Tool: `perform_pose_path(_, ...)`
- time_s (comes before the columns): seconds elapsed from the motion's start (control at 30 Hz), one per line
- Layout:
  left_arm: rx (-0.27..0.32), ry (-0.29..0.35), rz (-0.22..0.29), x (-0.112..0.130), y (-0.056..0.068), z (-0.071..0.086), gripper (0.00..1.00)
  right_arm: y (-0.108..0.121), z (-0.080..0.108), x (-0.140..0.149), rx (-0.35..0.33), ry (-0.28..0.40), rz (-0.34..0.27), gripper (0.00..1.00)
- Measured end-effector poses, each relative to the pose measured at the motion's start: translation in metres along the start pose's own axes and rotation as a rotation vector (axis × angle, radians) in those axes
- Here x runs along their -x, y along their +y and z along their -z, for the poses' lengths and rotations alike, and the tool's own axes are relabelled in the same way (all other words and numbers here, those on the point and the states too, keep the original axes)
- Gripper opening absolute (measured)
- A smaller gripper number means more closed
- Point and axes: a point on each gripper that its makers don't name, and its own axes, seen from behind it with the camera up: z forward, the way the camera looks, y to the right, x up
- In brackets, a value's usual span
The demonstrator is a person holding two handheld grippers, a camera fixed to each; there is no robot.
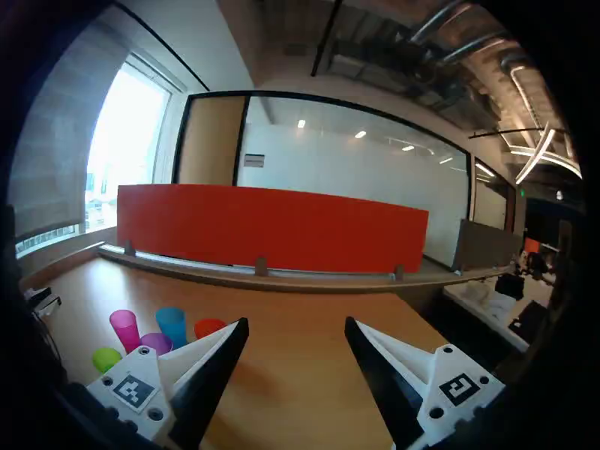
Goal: Pour water
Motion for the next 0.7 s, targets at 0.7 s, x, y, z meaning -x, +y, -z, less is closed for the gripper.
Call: perform_pose_path(0.7,0.001,-0.001,-0.001,0.000,0.000,0.000,0.89,0.021,0.005,-0.016,0.036,0.103,-0.018,0.99)
